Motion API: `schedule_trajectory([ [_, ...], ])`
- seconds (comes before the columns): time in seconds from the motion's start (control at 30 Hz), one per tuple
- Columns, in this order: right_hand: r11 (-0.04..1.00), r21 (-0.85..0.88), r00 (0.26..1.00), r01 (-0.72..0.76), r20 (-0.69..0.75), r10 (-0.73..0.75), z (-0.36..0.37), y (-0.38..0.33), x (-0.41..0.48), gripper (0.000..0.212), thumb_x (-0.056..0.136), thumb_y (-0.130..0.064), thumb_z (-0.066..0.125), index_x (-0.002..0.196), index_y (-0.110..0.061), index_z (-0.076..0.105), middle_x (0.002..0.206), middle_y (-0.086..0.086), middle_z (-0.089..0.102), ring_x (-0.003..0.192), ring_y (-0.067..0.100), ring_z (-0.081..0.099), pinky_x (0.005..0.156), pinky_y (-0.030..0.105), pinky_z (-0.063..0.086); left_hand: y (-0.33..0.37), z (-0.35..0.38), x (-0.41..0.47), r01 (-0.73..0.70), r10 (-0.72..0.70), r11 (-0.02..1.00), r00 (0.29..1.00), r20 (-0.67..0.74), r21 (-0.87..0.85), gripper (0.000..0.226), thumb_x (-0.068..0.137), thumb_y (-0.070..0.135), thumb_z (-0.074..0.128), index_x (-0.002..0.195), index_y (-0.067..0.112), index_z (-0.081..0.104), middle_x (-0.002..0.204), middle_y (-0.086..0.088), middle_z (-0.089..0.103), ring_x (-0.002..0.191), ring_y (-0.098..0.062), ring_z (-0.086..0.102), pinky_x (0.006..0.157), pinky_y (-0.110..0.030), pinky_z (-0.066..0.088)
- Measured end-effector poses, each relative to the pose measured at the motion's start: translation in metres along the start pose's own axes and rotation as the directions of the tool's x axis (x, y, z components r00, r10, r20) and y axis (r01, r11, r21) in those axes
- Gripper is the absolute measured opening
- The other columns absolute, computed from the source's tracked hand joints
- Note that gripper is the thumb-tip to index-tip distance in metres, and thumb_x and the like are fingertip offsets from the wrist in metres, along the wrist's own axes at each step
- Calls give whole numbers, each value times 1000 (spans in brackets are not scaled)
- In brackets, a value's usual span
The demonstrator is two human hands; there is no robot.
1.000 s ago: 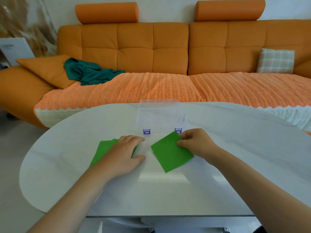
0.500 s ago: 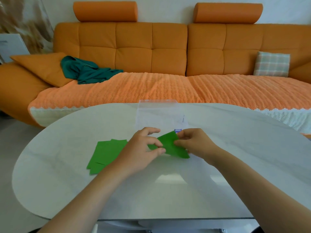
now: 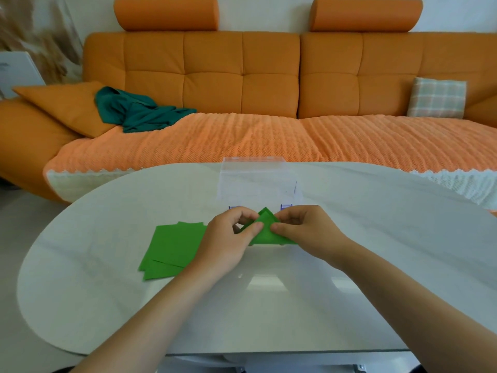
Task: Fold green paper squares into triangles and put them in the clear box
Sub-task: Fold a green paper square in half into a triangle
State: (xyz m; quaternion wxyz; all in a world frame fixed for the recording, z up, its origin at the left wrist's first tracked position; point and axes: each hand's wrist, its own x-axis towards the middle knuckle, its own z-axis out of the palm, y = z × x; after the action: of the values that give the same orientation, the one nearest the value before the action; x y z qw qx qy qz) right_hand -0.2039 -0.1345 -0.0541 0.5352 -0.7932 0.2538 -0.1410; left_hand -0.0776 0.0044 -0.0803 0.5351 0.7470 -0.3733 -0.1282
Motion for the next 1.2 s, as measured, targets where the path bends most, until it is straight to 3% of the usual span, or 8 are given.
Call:
schedule_trajectory([
  [0.07,1000,-11,1000,-13,-15,13,1,0,0,6,88,-19,72,89,-20,78,82,3,76,70,7,64,69,20,50,0,1,-2,-9,9,1000,1000,-7,6,24,86,29,73,103,41,62,93,25,67,62,-12,56,74,-37,57],
  [0.13,1000,-13,1000,-15,-28,15,1,0,1,7,89,-20,71,87,-21,78,81,2,75,67,6,62,65,17,48,0,1,-3,-8,8,1000,1000,-9,-1,35,86,29,73,114,43,58,93,24,69,72,-10,59,76,-22,50],
  [0.23,1000,-8,999,-4,-39,4,2,0,1,9,89,-21,70,85,-21,78,79,2,75,65,5,61,63,16,47,5,0,-2,-14,13,999,1000,-20,-51,21,87,17,73,98,35,69,80,16,72,74,6,63,69,-6,42],
  [0.33,1000,6,1000,4,-31,-4,5,1,1,8,89,-21,71,86,-22,78,82,2,76,69,6,63,69,22,50,5,0,-2,-23,20,996,999,-30,-81,29,88,9,71,81,37,71,75,22,72,71,7,64,66,-7,45],
  [0.57,998,3,995,59,-81,-58,10,4,1,12,92,-18,67,92,-24,78,84,-6,76,79,5,68,77,22,54,-1,6,-5,-34,34,999,998,-55,12,30,91,18,68,120,27,71,91,28,66,92,1,66,80,-7,47],
  [0.73,989,-65,980,133,-140,-141,16,6,0,23,95,-15,61,102,-30,77,88,-14,75,83,0,68,75,12,49,-1,9,-4,-38,40,999,997,-65,18,31,93,17,66,122,27,69,93,21,68,96,-12,66,82,-12,47],
  [1.0,984,-75,966,161,-191,-173,22,7,0,22,95,-15,61,107,-26,76,92,-12,73,89,9,67,87,27,53,0,14,-8,-48,45,998,995,-94,-29,33,95,17,63,128,25,65,99,1,73,86,-10,62,74,-9,43],
  [1.2,941,-238,938,239,-193,-287,28,10,-2,26,98,-17,57,117,-25,72,83,-15,63,80,6,59,73,20,43,-3,16,-7,-54,52,998,993,-104,-23,33,95,15,62,126,25,66,95,-4,71,86,-14,62,75,-16,45],
])
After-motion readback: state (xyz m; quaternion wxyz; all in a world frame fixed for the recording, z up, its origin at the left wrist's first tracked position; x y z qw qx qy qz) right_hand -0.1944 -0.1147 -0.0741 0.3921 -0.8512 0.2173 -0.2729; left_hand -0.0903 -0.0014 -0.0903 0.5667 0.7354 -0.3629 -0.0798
